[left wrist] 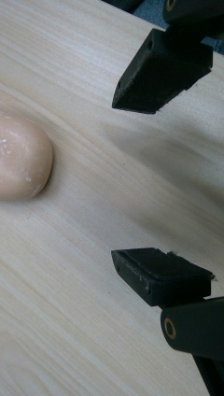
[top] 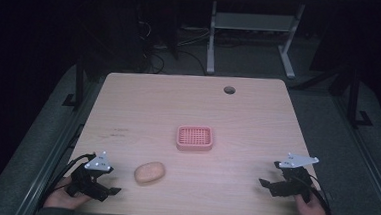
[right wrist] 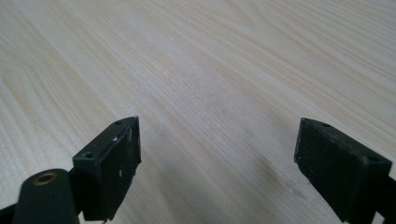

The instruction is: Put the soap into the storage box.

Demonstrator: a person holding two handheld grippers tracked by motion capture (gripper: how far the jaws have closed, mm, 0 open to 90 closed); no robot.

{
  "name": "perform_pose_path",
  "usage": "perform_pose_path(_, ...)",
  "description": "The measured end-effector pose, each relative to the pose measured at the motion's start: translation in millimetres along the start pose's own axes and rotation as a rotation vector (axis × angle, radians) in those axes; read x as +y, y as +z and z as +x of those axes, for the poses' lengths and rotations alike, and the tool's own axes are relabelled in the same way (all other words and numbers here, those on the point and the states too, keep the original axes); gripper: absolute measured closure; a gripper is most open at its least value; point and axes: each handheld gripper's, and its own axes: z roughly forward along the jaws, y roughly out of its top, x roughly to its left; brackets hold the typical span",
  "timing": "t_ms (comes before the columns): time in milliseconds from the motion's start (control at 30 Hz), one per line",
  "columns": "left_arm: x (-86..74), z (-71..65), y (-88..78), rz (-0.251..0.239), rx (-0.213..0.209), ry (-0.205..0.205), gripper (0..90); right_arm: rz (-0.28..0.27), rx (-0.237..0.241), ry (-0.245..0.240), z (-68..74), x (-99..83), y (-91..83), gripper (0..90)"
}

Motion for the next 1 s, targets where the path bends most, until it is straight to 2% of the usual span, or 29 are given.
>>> perform_pose_path(100,0.5,-0.6,0.6,-0.003,-0.004,-0.002,22.5,0.001,0.0,-0.001,0.0,-0.2,0.1,14.2)
perform_pose_path(200,2.6,-1.7,2.0,0.003,-0.012,0.013,22.3,0.0,-0.001,0.001,0.2,0.0,-0.2,14.2)
perform_pose_path(333,4.9,-2.9,2.2,-0.006,-0.019,0.004,21.9,0.0,-0.002,-0.008,0.6,0.3,-0.3,14.1)
perform_pose_path(367,8.4,-3.8,2.0,-0.009,-0.016,0.02,21.7,0.0,-0.002,-0.006,0.5,0.3,-0.3,14.1)
perform_pose_path(433,9.9,-4.9,2.0,-0.011,-0.02,0.018,21.7,0.0,-0.003,-0.006,0.6,0.3,-0.4,14.1)
perform_pose_path(500,13.0,-4.9,2.5,-0.011,-0.016,0.034,21.6,-0.002,-0.003,-0.004,1.4,0.5,-0.8,14.1)
perform_pose_path(633,16.6,-5.4,4.8,0.005,-0.016,0.03,21.6,-0.002,-0.002,-0.003,2.3,0.6,-1.1,14.1)
perform_pose_path(1000,29.5,-6.9,8.2,0.007,-0.022,0.058,21.0,-0.009,0.001,-0.01,3.2,1.1,-1.3,14.2)
